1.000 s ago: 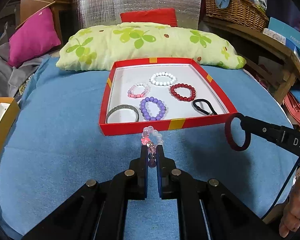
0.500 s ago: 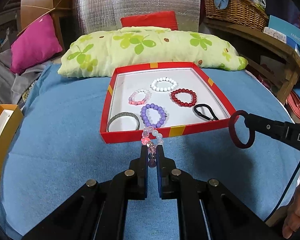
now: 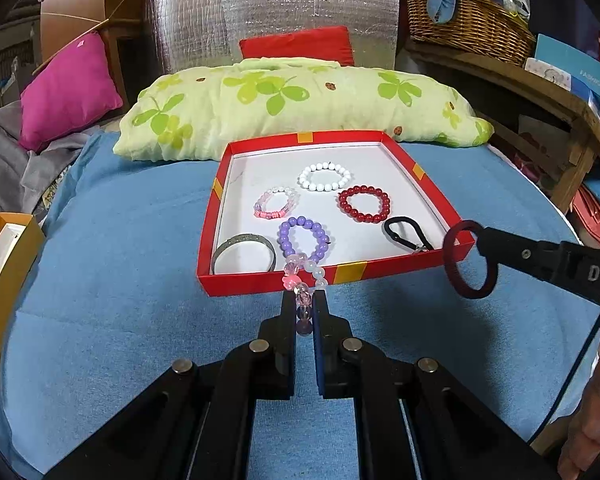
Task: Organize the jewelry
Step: 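Carry the bracelet in the left gripper and hair band in the right toward the red box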
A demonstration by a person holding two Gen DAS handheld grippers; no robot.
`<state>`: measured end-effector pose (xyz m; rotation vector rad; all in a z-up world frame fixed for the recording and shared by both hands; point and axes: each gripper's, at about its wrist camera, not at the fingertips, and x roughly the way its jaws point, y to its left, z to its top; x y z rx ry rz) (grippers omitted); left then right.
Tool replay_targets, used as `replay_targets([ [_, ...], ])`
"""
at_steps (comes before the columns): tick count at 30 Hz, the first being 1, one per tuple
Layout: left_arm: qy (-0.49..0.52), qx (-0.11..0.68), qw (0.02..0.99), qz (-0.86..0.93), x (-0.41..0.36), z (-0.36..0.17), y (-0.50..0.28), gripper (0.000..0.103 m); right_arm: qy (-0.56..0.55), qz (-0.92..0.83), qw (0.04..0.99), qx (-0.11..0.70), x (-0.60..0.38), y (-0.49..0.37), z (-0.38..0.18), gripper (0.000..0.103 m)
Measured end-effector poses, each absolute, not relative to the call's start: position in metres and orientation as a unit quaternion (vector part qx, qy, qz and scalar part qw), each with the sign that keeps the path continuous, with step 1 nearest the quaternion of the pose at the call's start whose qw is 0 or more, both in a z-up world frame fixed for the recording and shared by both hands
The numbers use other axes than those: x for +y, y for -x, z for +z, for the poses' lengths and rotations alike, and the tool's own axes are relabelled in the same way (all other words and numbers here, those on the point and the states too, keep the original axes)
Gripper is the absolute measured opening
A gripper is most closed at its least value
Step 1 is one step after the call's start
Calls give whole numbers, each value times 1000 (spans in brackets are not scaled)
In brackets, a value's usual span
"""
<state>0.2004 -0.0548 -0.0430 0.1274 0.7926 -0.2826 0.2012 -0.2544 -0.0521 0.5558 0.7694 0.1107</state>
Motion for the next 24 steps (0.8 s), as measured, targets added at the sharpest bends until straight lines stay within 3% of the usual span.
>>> replay_targets([
  [15,-55,364,924,-104,-45,-41,-207,8,-231,-29,911,340,-246,-136,-45,6],
  [24,-44,367,925,-92,-40,-43,-222,8,-181,-21,924,335,-212,-104,-11,6],
])
